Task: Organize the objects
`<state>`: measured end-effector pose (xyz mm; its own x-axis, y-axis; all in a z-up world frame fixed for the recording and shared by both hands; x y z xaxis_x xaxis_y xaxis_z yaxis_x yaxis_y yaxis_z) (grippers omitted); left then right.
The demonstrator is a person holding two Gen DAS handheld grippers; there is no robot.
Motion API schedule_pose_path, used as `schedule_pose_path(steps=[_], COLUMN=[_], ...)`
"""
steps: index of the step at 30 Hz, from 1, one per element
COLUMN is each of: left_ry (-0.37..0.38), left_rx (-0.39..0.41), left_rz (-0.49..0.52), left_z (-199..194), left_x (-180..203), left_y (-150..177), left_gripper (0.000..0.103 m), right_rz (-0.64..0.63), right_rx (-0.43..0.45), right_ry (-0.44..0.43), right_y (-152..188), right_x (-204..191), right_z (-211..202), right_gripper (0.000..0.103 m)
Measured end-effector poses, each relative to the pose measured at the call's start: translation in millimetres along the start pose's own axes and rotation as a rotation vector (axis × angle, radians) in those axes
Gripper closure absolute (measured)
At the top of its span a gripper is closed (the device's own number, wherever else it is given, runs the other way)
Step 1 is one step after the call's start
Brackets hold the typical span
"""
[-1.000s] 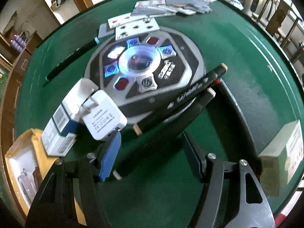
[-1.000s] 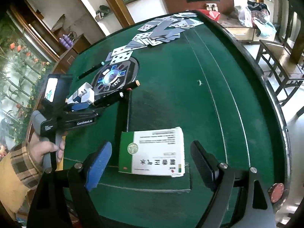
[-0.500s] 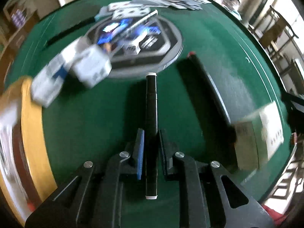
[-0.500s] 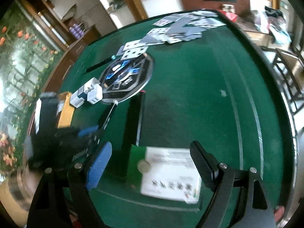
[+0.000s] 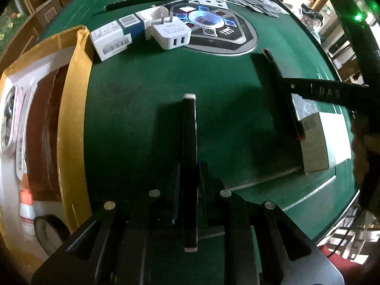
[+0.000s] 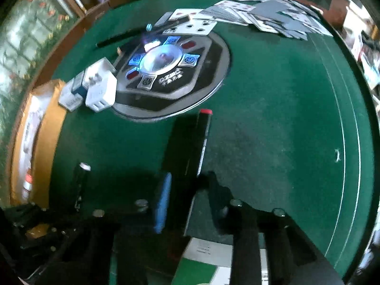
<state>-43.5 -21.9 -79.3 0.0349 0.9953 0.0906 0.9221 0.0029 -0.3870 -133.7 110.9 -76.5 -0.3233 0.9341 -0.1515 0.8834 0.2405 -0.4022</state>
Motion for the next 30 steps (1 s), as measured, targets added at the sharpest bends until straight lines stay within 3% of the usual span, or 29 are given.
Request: schedule_pose_path(steps=[4,6,10,15,30], left_ry=[-0.024,-0.015,0.044,0.086,0.141], left_rx=[0.01,0.014,0.012,0.01,0.023], left_rz=[0.032,0.027,-0.055,-0.082,-0.079], left_z=[3,2,-1,-6,-19], left_x=[2,0,-11,-13,-14], left_y=[-6,-5,-1,6,2], left_gripper=[0.084,0.089,0.089,0.089,0.089], right_rz=[-0.044,-0.048,-0.014,0.023,0.044], right_rx=[0.005,0.009,0.029,0.045,0.032], right_ry=[0.016,-0.005,-0.062,-0.113,-0.091], right_y=[2,4,6,0,4], right_x=[-10,-15,-22,-30,-37], right_z=[5,5,-5,-17,-13], right_gripper=[0.09,0.09,0.09,0.09,0.09])
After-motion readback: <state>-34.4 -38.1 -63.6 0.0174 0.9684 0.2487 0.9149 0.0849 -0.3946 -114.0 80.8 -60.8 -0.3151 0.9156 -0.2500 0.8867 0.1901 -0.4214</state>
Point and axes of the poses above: each gripper's, at about its wrist camera, not at the fingertips, and z roughly the way its jaws point, x to its right, y to its underside, the point moved 10 cm from there along z, roughly the way its jaws point, and after that the axes turned 6 degrees about x, right-handed, at the moved point
